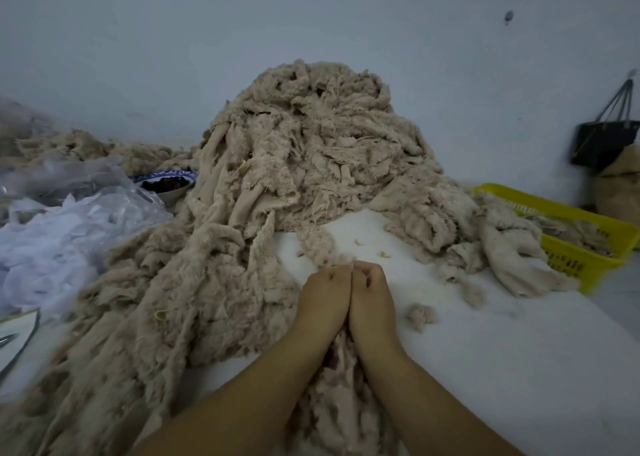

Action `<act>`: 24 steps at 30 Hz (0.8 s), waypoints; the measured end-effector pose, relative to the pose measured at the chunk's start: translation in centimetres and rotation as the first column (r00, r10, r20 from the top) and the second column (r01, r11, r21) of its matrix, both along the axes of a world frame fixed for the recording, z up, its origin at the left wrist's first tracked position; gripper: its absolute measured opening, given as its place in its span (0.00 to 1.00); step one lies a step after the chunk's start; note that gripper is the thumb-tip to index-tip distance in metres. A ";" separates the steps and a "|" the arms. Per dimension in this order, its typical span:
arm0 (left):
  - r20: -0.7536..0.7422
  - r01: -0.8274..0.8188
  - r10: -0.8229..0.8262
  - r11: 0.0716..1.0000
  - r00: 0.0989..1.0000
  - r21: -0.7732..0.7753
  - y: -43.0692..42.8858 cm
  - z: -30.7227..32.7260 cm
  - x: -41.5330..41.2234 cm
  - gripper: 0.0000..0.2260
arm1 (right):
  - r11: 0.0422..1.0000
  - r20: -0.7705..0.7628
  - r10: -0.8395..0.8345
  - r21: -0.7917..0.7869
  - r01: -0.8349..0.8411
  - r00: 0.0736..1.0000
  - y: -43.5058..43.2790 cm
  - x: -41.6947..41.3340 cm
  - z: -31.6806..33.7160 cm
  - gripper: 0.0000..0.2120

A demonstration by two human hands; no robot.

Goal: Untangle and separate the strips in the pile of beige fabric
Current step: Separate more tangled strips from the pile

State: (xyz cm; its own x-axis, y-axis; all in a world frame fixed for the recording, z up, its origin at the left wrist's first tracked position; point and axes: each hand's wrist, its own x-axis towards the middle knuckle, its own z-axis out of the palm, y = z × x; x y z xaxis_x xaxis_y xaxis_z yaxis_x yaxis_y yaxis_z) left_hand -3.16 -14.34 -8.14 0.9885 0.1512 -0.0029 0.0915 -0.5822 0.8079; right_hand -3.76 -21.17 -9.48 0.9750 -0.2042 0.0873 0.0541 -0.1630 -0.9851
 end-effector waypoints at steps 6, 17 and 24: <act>-0.166 0.029 -0.058 0.985 0.985 -0.167 1.3 4.4 0.3 0.17 | 0.999 -0.058 -0.036 0.025 0.037 0.998 -1.1 -0.9 1.7 0.06; -0.068 -0.180 0.204 0.603 0.977 -0.777 -5.6 1.5 6.0 0.21 | 0.950 -0.169 -0.171 0.231 0.208 0.971 -3.5 6.3 2.0 0.07; 0.123 -0.152 0.287 0.768 0.950 -0.622 -2.9 -0.4 1.1 0.09 | 0.995 -0.004 0.084 0.058 -0.084 0.996 -1.0 5.9 0.9 0.06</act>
State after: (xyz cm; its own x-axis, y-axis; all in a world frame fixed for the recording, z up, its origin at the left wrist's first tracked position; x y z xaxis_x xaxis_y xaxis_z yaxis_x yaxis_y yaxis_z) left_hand -2.08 -17.22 -8.56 0.9168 0.3987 0.0249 -0.0448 0.0407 0.9982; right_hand 2.12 -22.16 -8.58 0.9894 -0.1260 0.0717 0.0590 -0.1015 -0.9931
